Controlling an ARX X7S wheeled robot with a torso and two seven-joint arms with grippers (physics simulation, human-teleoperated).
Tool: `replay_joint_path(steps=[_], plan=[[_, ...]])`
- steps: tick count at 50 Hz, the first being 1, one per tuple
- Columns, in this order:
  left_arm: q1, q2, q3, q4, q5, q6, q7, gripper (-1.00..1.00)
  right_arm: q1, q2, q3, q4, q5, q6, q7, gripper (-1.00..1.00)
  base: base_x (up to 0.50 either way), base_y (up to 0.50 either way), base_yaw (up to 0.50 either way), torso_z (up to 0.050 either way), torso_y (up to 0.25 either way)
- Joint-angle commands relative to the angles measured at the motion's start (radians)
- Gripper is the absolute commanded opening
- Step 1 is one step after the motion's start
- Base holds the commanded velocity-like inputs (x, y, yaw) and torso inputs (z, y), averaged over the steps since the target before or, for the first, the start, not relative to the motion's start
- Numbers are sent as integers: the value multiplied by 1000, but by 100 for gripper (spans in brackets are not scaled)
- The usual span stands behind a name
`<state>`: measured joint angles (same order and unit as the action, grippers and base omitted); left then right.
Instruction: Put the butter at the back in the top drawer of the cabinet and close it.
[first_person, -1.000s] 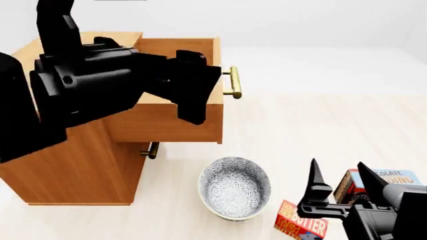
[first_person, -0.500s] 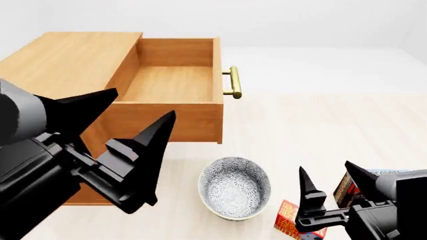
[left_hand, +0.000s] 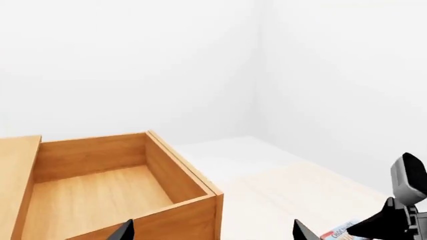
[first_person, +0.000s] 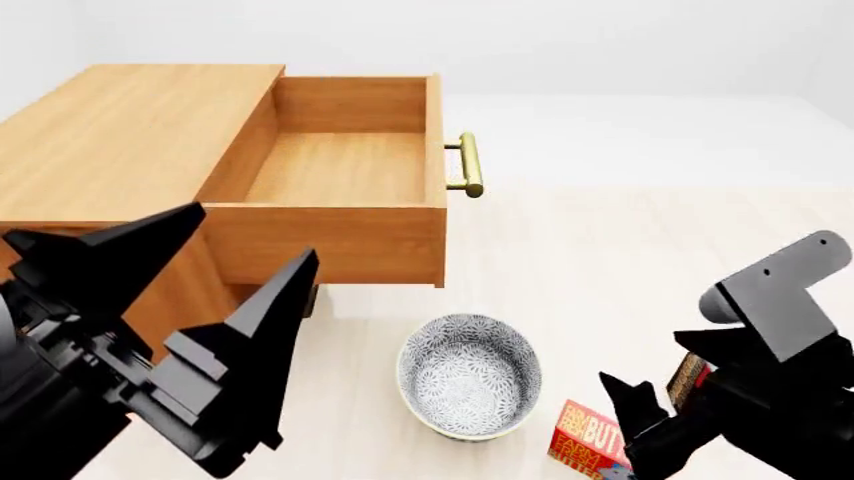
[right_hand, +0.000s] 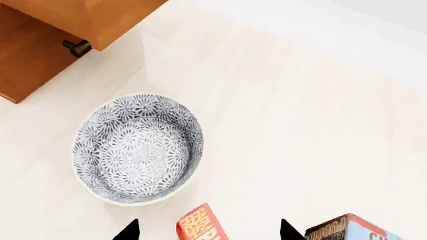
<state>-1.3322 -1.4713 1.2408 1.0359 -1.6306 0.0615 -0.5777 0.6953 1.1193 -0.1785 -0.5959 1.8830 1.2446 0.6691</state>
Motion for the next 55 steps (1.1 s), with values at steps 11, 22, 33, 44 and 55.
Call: replay_joint_path(steps=[11, 22, 33, 44, 55], plan=[[44, -19, 6, 4, 29, 24, 11, 100, 878, -57, -850, 345, 7, 323, -314, 100, 0, 0, 0, 0, 0], [56, -22, 10, 5, 34, 27, 6, 100, 1083, -135, -1173, 312, -283, 314, -695, 100, 0, 0, 0, 0, 0], [70, -26, 16, -2, 39, 33, 14, 100, 1103, -169, -1315, 291, -441, 286, -834, 100, 0, 0, 0, 0, 0], [74, -22, 15, -7, 36, 30, 17, 100, 1080, -202, -1389, 298, -511, 256, -860, 100, 0, 0, 0, 0, 0], [82, -21, 16, -15, 38, 32, 25, 100, 1035, -249, -1452, 335, -571, 221, -867, 100, 0, 0, 0, 0, 0]])
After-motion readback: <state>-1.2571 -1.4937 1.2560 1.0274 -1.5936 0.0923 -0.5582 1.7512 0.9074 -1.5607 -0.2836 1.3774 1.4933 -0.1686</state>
